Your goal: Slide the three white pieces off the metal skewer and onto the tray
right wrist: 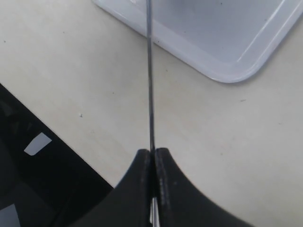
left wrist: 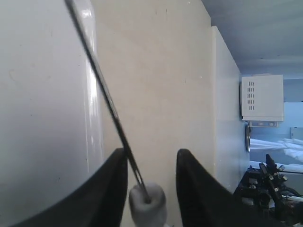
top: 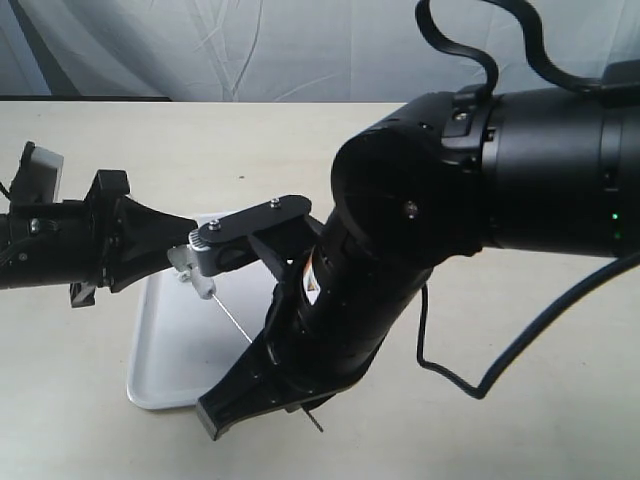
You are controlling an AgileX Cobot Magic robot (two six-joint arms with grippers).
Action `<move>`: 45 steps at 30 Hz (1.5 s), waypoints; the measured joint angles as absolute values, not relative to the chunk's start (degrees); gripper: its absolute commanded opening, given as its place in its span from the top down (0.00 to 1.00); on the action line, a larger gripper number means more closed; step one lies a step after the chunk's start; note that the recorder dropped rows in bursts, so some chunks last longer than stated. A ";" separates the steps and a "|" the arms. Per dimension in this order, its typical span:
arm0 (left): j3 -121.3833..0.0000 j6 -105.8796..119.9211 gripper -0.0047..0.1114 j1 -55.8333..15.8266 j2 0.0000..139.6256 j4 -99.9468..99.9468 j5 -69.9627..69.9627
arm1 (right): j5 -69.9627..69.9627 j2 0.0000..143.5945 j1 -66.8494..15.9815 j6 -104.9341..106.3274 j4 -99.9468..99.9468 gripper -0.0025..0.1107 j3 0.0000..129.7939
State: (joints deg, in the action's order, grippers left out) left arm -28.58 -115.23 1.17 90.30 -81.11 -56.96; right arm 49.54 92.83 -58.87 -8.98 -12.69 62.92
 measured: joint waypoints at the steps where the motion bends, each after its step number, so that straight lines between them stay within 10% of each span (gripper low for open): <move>1: -28.58 -115.28 0.66 1.17 90.26 -81.68 -57.30 | 49.54 92.83 -58.87 -8.98 -12.69 0.98 62.92; 13: -28.58 -115.39 0.68 1.17 90.26 -84.46 -59.68 | 48.44 92.83 -58.87 -8.98 -12.69 0.98 62.92; 22: -28.58 -115.39 0.96 1.17 90.26 -84.34 -59.68 | 48.44 92.83 -58.87 -9.10 -12.69 0.98 62.92; 45: -28.58 -113.91 0.96 1.17 90.26 -75.09 -55.75 | 49.12 92.79 -58.87 -9.34 -12.58 0.98 62.92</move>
